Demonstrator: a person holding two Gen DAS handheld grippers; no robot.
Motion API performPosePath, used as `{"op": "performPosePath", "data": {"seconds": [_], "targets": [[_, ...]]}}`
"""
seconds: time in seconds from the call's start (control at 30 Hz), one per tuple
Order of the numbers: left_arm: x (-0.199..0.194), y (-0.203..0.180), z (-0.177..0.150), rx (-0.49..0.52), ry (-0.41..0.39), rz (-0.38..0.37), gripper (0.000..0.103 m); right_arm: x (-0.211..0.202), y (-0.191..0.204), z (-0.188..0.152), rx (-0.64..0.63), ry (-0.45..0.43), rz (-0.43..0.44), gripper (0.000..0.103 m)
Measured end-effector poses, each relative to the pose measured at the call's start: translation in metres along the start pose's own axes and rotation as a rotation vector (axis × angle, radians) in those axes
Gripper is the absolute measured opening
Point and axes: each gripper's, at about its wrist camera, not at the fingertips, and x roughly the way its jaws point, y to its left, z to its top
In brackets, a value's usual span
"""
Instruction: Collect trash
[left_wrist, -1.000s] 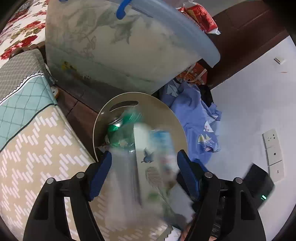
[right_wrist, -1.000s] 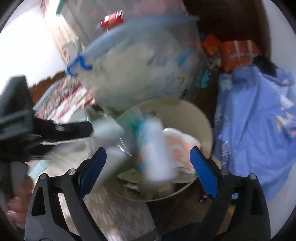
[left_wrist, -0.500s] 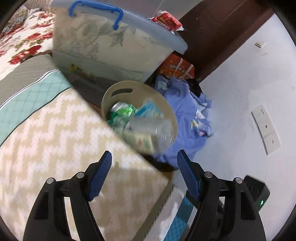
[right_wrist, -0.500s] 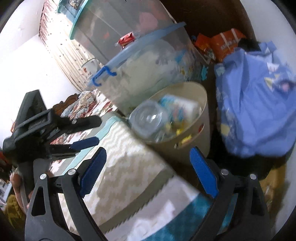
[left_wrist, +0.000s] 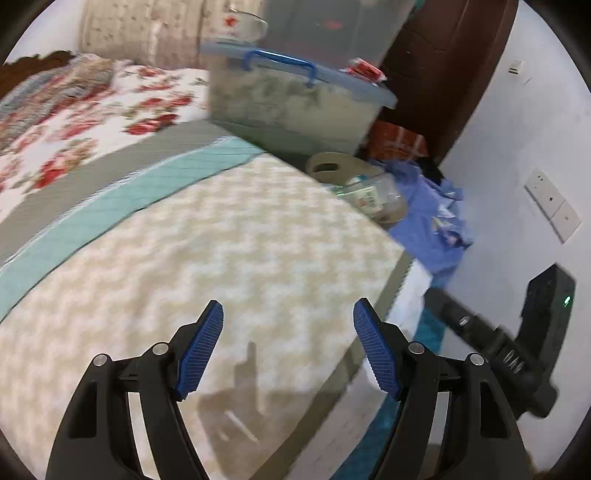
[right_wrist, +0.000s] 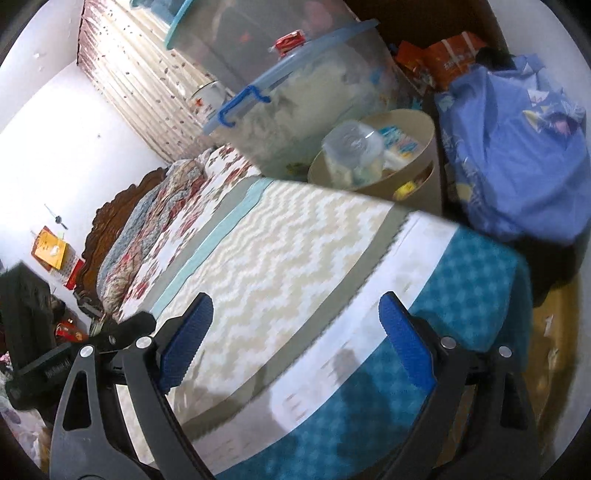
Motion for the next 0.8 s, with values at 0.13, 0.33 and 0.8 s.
{"op": "performPosePath", "data": {"seconds": [0.13, 0.33, 0.8], "targets": [[-0.034, 0.02, -0.029, -0.008, -0.032, 0.069, 0.069, -0.012, 0.028, -0.018, -0.032, 0.009, 0.004, 0.091], [-0.074, 0.044, -0.06, -0.045, -0.095, 0.114, 0.07, -0.028, 0.07, -0.039, -0.109, 0.011, -0.008, 0.091], [-0.132, 0.101, -0.096, -0.045, -0.191, 0.185, 0.071, -0.036, 0.161, -0.079, -0.21, 0.02, -0.103, 0.091]]}}
